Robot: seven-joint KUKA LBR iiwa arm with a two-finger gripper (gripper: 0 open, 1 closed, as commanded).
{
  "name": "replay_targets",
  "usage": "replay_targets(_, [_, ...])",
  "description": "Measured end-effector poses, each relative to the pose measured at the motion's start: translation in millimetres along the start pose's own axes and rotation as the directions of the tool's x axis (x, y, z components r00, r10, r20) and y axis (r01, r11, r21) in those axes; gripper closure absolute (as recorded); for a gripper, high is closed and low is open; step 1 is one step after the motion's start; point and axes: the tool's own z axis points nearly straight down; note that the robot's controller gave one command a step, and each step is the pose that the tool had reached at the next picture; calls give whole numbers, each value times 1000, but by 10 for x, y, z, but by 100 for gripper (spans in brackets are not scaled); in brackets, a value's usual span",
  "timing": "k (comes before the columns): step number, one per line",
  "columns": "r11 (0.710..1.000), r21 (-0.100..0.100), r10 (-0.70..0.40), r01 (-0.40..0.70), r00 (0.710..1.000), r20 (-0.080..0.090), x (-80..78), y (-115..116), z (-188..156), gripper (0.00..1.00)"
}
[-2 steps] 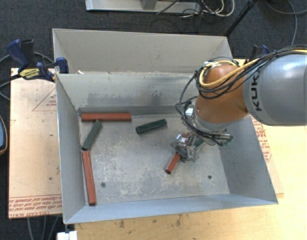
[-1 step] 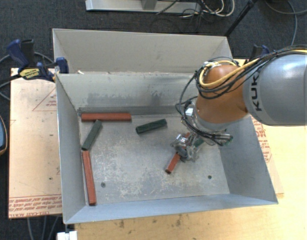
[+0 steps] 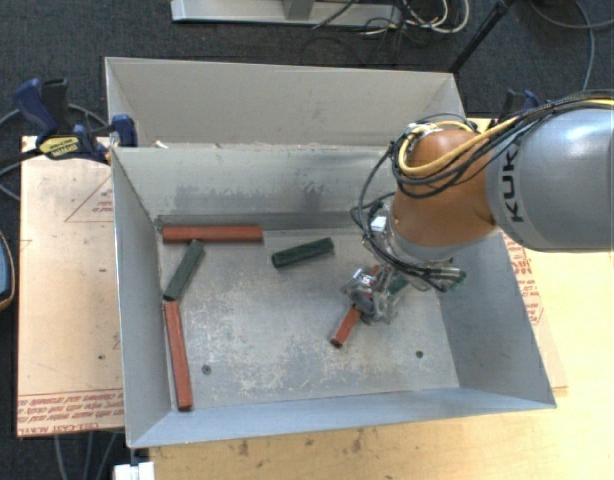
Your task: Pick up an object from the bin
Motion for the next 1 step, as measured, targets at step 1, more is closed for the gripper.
replay_targets(1, [1000, 0, 0, 0, 1000, 0, 0, 0, 0, 100])
